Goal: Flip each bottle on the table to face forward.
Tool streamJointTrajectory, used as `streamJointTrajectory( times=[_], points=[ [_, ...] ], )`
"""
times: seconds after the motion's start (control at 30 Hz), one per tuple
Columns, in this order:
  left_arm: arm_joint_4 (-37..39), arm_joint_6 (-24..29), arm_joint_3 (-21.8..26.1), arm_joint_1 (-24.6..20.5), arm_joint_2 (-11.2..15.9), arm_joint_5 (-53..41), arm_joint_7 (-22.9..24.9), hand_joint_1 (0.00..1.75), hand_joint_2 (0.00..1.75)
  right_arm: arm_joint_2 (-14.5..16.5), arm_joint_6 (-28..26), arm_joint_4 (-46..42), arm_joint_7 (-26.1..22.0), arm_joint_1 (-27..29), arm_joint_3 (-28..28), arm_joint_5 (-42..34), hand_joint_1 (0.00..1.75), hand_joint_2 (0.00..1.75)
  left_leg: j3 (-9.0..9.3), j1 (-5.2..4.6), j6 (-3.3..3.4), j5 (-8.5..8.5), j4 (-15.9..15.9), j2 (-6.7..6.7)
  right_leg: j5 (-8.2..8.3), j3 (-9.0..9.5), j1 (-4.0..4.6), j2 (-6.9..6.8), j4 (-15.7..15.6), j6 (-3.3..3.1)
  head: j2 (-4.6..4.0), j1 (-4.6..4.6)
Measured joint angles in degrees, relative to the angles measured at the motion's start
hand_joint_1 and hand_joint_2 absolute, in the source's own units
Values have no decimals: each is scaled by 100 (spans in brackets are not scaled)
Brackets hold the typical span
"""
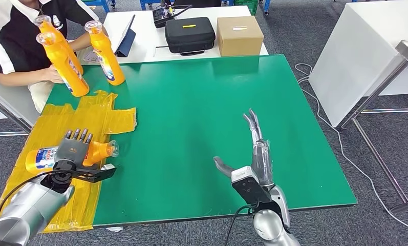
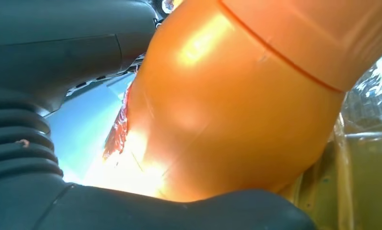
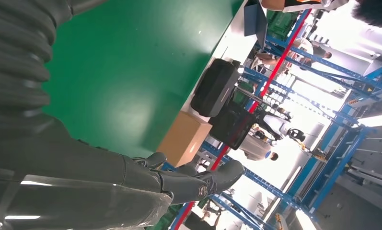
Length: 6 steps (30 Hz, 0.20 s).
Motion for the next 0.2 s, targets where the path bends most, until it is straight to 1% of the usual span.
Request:
streamJointTrajectory(
  times=[0.2],
  points=[
    [0,75,314,30,-18,50,-119,0,175,35,0,0,1,0,-10,18,0,175,-4,0,0,0,0,0,0,-7,0,1,0,0,1,0]
  ],
)
